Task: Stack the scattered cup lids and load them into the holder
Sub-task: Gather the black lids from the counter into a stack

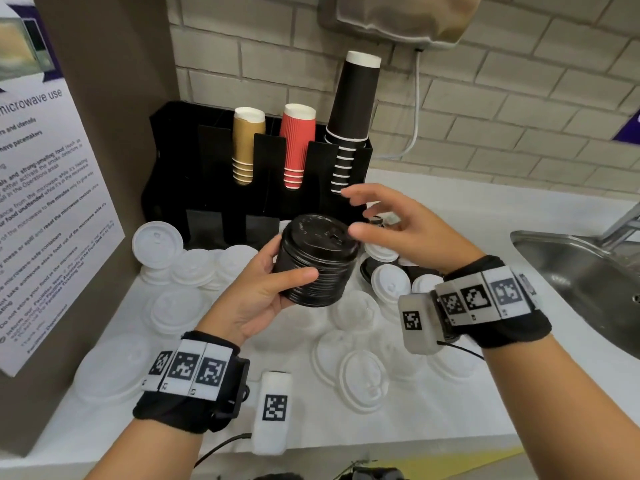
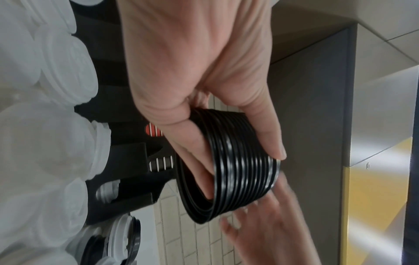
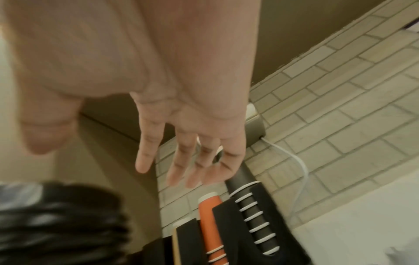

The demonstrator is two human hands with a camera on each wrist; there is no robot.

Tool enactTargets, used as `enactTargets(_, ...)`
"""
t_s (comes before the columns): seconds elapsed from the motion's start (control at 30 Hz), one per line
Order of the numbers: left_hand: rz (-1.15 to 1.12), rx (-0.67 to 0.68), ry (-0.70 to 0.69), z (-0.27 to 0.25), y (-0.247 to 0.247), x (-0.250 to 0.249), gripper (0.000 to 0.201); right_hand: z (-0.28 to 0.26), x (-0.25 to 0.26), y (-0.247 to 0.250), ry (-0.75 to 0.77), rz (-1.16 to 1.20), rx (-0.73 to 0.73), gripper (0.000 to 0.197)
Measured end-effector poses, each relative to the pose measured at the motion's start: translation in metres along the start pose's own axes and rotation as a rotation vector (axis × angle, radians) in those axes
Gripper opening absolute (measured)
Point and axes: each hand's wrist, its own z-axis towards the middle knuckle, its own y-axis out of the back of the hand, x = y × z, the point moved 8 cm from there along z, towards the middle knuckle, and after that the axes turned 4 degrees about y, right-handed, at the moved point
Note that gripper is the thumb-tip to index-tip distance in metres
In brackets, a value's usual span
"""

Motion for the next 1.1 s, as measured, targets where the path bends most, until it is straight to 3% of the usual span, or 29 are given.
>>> enactTargets(0.1,-0.026,-0.002,-0.042,-0.004,0.006,-0.01,0.073,-0.003,-0.043,0.03,-0.181,-0.176,-0.088,0.035)
enactTargets(0.2,-0.059,-0.026,-0.081,-0.007,0.011,-0.02,0.097,-0.012,-0.098,0.02,-0.396,-0.584,0.199,0.056)
enactTargets(0.3,-0.064,-0.044,-0.096,-0.01,0.014,-0.025,0.096,-0.023,-0.142,-0.002,-0.563,-0.863,0.446,0.08)
enactTargets(0.37,-0.05,-0.048,-0.095,-0.012,0.014,-0.026,0.096,-0.023,-0.156,-0.015,-0.582,-0.962,0.528,0.085)
enactTargets(0.53,-0.026,-0.072,-0.096,-0.016,0.019,-0.028,0.096,-0.009,-0.159,-0.022,-0.55,-0.958,0.528,0.069)
enactTargets(0.73,-0.039,-0.096,-0.107,-0.02,0.025,-0.03,0.095,0.023,-0.125,-0.024,-0.436,-0.573,0.402,0.071)
enactTargets(0.8,-0.048,-0.099,-0.113,-0.02,0.027,-0.032,0.093,0.025,-0.134,-0.019,-0.527,-0.692,0.423,0.061)
enactTargets(0.93,-0.052,-0.104,-0.112,-0.02,0.03,-0.031,0.092,0.009,-0.169,-0.033,-0.707,-0.846,0.633,0.055)
enactTargets(1.1,-0.052,-0.096,-0.103,-0.017,0.029,-0.029,0.09,0.009,-0.18,-0.031,-0.705,-0.948,0.531,0.066)
